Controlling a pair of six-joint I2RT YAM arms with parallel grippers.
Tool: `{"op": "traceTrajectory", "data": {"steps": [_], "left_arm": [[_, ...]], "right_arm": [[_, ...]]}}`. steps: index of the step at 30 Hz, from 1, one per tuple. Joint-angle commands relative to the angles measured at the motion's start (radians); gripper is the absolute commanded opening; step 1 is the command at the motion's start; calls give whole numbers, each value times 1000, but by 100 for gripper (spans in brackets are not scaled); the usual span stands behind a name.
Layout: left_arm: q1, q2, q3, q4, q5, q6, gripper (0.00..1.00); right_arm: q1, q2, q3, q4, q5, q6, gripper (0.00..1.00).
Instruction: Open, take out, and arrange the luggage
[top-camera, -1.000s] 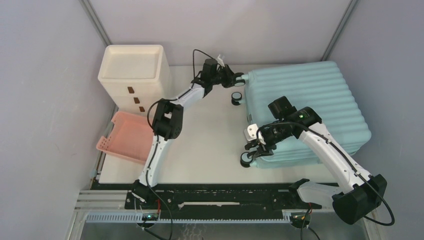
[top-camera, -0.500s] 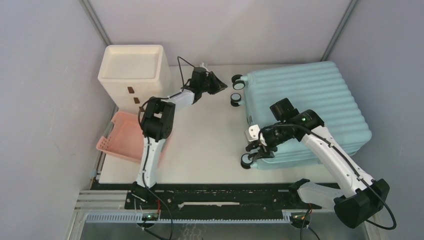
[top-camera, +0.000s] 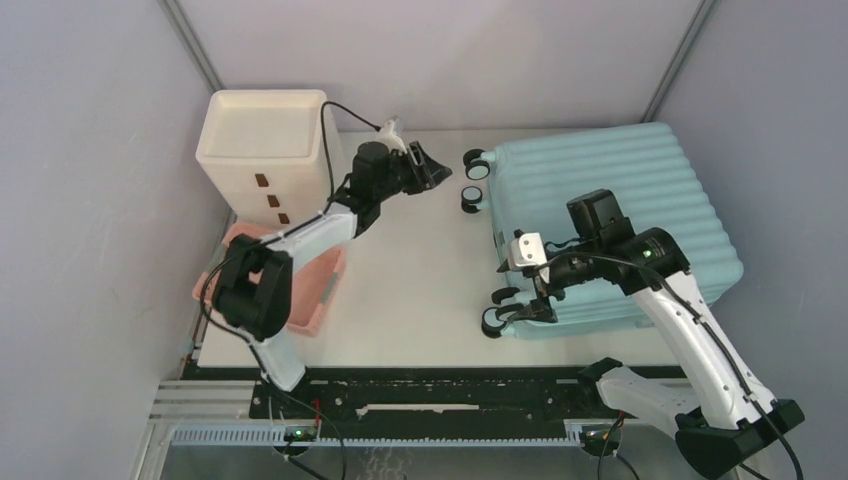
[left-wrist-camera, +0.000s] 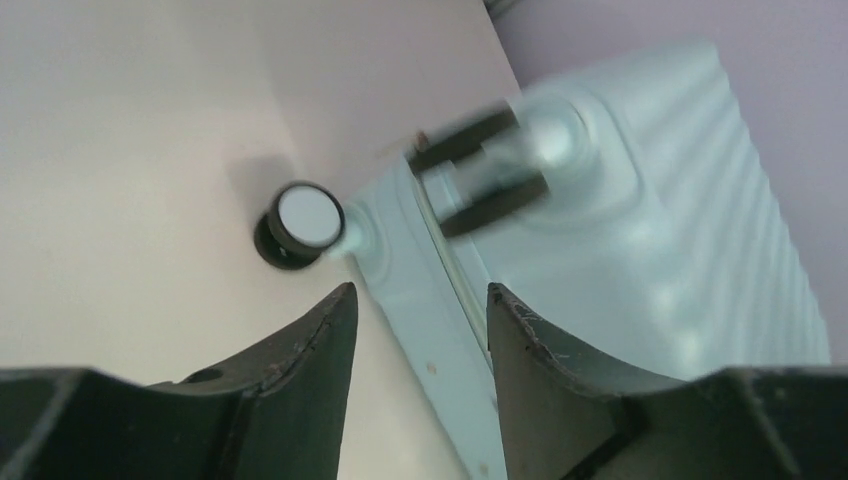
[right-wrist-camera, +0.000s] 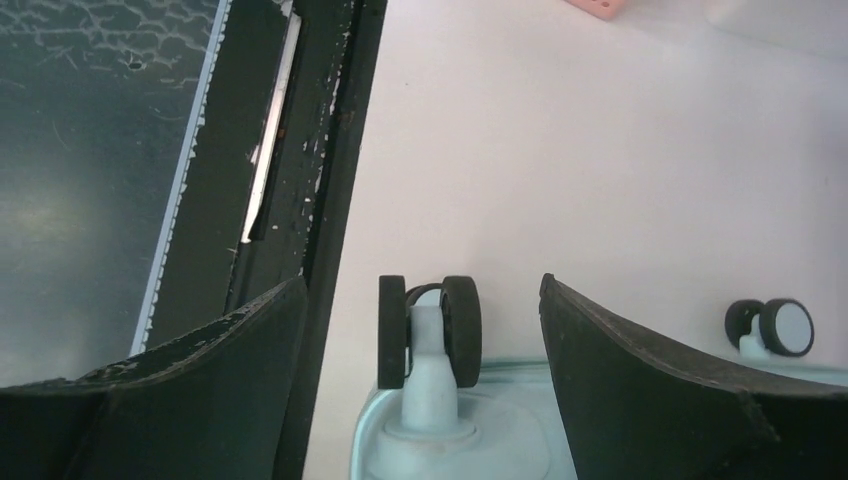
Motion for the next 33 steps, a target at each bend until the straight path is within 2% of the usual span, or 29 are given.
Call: {"op": "traceTrajectory", "data": {"steps": [1, 6, 10, 12, 13, 15, 17, 19, 24, 28, 33], "left_arm": [[-55, -219, -197, 98, -17, 167, 56], [-163, -497, -459, 226, 35, 358, 65], [-260, -678, -626, 307, 77, 518, 78], [-290, -749, -704, 369, 110, 545, 88], [-299, -776, -739, 405, 118, 534, 96], [-307, -812, -805, 480, 166, 501, 100], [-320, -825, -850, 545, 210, 452, 100], [-365, -833, -871, 567, 212, 465, 100], [-593, -828, -847, 453, 38, 703, 100], [-657, -756, -819, 445, -41, 772, 100], [-693, -619, -736, 431, -52, 797, 100]], "right_arm": [[-64, -55, 29, -61, -78, 35, 93], [-136, -102, 16, -95, -52, 94, 92], [-223, -162, -10, -119, -62, 106, 92], [-279, -192, -25, -119, -76, 107, 92], [-307, -207, -29, -119, -84, 107, 92], [-358, -232, -35, -123, -103, 107, 92], [-402, -249, -39, -133, -120, 100, 92], [-425, -259, -43, -147, -130, 98, 92], [-436, -284, -42, -181, -125, 114, 89], [-437, -296, -53, -194, -122, 117, 86], [-449, -297, -67, -167, -122, 135, 84]]}}
